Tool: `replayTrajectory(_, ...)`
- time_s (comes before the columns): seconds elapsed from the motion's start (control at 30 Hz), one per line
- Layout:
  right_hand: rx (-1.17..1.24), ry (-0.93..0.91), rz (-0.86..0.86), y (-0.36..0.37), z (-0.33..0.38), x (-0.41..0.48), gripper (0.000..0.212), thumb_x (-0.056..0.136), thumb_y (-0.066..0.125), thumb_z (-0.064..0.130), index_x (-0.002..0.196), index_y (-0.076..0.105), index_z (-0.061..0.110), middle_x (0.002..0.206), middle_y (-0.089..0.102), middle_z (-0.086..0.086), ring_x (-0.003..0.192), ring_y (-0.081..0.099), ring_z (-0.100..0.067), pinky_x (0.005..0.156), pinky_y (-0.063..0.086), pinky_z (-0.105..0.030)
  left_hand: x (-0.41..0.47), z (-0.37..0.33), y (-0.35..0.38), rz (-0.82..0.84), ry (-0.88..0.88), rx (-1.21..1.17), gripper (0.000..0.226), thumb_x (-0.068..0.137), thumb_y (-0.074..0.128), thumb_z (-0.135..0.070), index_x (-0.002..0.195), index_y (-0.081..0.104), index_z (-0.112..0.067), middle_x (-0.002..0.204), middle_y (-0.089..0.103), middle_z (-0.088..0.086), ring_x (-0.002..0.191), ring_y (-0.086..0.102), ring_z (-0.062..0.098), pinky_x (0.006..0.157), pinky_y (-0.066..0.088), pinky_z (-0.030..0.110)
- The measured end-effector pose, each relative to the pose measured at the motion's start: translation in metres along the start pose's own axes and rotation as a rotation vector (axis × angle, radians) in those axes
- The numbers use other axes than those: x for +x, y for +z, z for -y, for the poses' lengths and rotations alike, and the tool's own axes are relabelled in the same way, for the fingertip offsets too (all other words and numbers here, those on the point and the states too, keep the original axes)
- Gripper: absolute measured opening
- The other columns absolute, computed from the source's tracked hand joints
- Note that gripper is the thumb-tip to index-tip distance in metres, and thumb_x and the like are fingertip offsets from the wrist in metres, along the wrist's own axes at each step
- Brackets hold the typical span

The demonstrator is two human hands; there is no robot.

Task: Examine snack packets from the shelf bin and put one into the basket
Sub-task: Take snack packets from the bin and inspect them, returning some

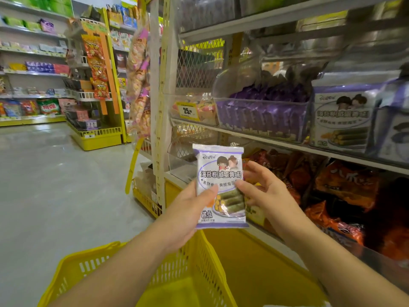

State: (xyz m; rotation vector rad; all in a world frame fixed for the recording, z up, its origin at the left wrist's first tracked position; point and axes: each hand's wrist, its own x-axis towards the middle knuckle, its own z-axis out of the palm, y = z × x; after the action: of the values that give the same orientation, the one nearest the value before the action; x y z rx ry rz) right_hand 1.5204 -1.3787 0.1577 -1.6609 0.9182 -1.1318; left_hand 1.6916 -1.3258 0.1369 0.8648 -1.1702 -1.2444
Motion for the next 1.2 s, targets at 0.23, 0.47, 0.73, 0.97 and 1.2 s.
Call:
replayTrajectory(0.23,-0.211,-0.172,0.138,-0.081,0.098,-0.02,0.025,0.082,0.072,0.024,0.107,0.068,0.023,0.096,0.076,0.002,0.089,0.072,-0.015,0.074,0.056,-0.029,0.002,-0.061,0.05,0.173,0.298,0.514,0.033,0.088,0.056,-0.043,0.121,0.055,-0.037,0.115,0.068,-0.025,0.107,0.063,-0.005,0.083,0.048,0.01)
replayTrajectory(0.47,-0.771,-0.336,0.158,-0.163,0.191,-0.047,0.02,0.081,0.07,0.037,0.094,0.069,0.022,0.088,0.075,0.005,0.08,0.069,-0.012,0.075,0.055,-0.039,0.025,-0.135,0.138,0.261,0.626,0.937,0.035,0.084,0.059,-0.06,0.117,0.053,-0.054,0.109,0.063,-0.036,0.098,0.058,-0.017,0.077,0.044,0.009)
replayTrajectory(0.73,-0.888,-0.644,-0.406,-0.26,0.238,-0.063,0.01,0.082,0.069,0.028,0.078,0.062,0.034,0.074,0.068,0.022,0.066,0.06,0.005,0.059,0.044,-0.01,0.089,-0.189,0.226,-0.011,0.977,1.069,0.035,0.087,0.058,-0.051,0.12,0.062,-0.04,0.111,0.066,-0.021,0.102,0.062,0.004,0.087,0.052,0.038)
replayTrajectory(0.97,-1.317,-0.661,-0.75,-0.327,0.234,-0.068,0.029,0.079,0.074,0.021,0.105,0.063,0.027,0.082,0.067,0.008,0.071,0.065,-0.027,0.056,0.051,-0.038,0.165,-0.192,0.284,0.058,0.927,1.458,0.027,0.094,0.054,-0.037,0.12,0.061,-0.036,0.117,0.064,-0.013,0.11,0.059,0.012,0.088,0.051,0.034)
replayTrajectory(1.2,-1.412,-0.521,-0.706,-0.358,0.239,-0.064,0.031,0.082,0.071,0.022,0.109,0.059,0.031,0.097,0.069,0.011,0.084,0.066,-0.019,0.07,0.054,-0.04,0.243,-0.169,0.349,0.225,0.767,1.619,0.043,0.095,0.052,-0.029,0.137,0.046,-0.036,0.137,0.056,0.0,0.12,0.056,0.026,0.099,0.048,0.039)
